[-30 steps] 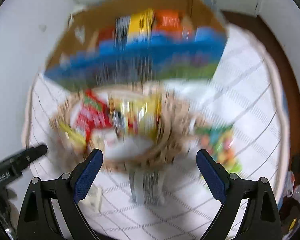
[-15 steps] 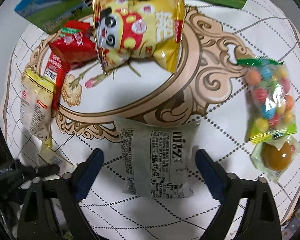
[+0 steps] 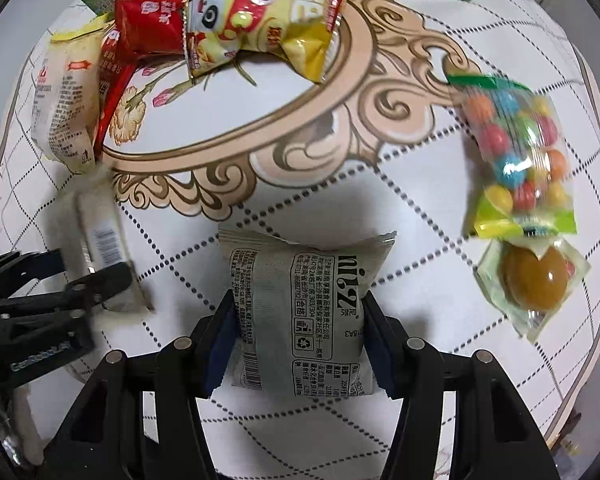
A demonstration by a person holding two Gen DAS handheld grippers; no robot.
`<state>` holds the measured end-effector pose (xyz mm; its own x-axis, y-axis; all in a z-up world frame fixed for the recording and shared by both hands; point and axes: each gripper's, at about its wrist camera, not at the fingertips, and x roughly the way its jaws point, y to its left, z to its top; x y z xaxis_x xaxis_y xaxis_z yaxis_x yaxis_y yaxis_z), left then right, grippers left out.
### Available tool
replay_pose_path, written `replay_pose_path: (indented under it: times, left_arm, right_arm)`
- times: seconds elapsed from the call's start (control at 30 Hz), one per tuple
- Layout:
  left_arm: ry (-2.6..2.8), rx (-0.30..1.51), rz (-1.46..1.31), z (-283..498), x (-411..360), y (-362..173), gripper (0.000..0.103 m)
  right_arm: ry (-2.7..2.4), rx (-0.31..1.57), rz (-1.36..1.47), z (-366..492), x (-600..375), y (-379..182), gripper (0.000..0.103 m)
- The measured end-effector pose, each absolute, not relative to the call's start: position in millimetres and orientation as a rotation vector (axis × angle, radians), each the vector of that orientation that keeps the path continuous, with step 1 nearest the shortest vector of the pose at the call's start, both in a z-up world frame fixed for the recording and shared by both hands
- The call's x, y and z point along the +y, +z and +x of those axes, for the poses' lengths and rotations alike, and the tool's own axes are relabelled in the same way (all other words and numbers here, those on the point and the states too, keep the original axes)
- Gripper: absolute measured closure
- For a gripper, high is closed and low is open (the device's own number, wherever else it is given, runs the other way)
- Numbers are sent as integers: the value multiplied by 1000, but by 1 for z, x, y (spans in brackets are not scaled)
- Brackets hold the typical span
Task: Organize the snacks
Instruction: 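Grasp a white packet with the left tool while the right tool grasps a grey packet, then place both white and grey packets into the box and open both tools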
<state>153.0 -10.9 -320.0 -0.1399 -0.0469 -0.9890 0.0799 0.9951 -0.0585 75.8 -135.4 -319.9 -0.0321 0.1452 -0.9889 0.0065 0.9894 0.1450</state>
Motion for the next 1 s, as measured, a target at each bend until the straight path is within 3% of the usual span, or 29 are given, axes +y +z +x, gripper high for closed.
replay_pose_path:
  times: [0.07, 0.17, 0.23, 0.27, 0.4, 0.57, 0.77, 0.87, 1.0]
  left_arm:
    - [-70, 1744, -126, 158, 1, -328, 35]
    - [-23, 1743, -245, 163, 9, -332, 35]
    - [-17, 1706, -188, 164, 0, -328, 41]
    - [-28, 1685, -114, 163, -9, -325, 44]
    - [-110, 1621, 107, 149, -51, -316, 44]
    - [-141, 1647, 164, 137, -86, -329, 42]
    - [-124, 1645, 137, 150, -64, -330, 44]
    - [-116, 1638, 132, 139, -18, -327, 45]
    - [-141, 1600, 128, 140, -12, -291, 46]
  right_arm:
    - [105, 1612, 199, 74, -145, -321, 36]
    - [97, 1616, 274, 74, -158, -322, 35]
    - [90, 1609, 271, 72, -163, -321, 36]
    - [87, 1604, 259, 72, -163, -320, 43]
    - [84, 1574, 170, 57, -142, -321, 45]
    - [79, 1584, 145, 46, -139, -321, 43]
    - [80, 1628, 120, 54, -126, -335, 39]
    - [79, 1612, 98, 49, -121, -336, 46]
    - [97, 1566, 104, 48, -122, -319, 47]
